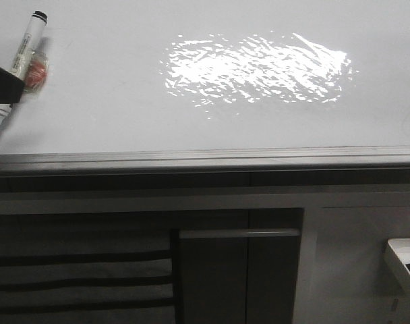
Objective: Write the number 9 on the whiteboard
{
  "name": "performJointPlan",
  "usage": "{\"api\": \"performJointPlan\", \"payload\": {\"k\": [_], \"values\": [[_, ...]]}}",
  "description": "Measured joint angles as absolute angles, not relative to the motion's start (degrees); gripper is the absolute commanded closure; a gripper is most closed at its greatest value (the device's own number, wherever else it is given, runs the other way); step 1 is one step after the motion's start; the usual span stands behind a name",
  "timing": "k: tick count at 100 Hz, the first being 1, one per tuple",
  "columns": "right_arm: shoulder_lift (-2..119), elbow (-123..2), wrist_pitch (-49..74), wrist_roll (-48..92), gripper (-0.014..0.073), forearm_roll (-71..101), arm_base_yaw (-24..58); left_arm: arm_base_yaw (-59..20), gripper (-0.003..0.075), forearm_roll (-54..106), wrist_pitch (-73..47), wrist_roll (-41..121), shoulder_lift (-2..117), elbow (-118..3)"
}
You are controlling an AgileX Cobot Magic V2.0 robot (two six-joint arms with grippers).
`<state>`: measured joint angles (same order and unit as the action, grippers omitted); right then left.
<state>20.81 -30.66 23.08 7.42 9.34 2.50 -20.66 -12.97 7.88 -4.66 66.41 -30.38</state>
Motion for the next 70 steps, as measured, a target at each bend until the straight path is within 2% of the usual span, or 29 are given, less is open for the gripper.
{"api": "performJointPlan", "payload": {"k": [16,62,70], "values": [[20.8,-30.7,23.1,7.4,0.0051,9.3,2.5,-18.5,0.0462,-12.7,12.3,-4.7,70.9,-30.7],[20.8,-30.7,23.1,7.4,0.0051,9.3,2.5,-17.9,0.0463,-13.0,19.7,-4.7,76.4,-30.8],[20.8,-30.7,23.1,7.4,0.0051,9.3,2.5,-17.9,0.0505,-13.0,20.1,-4.7,76.5,-30.8]]}}
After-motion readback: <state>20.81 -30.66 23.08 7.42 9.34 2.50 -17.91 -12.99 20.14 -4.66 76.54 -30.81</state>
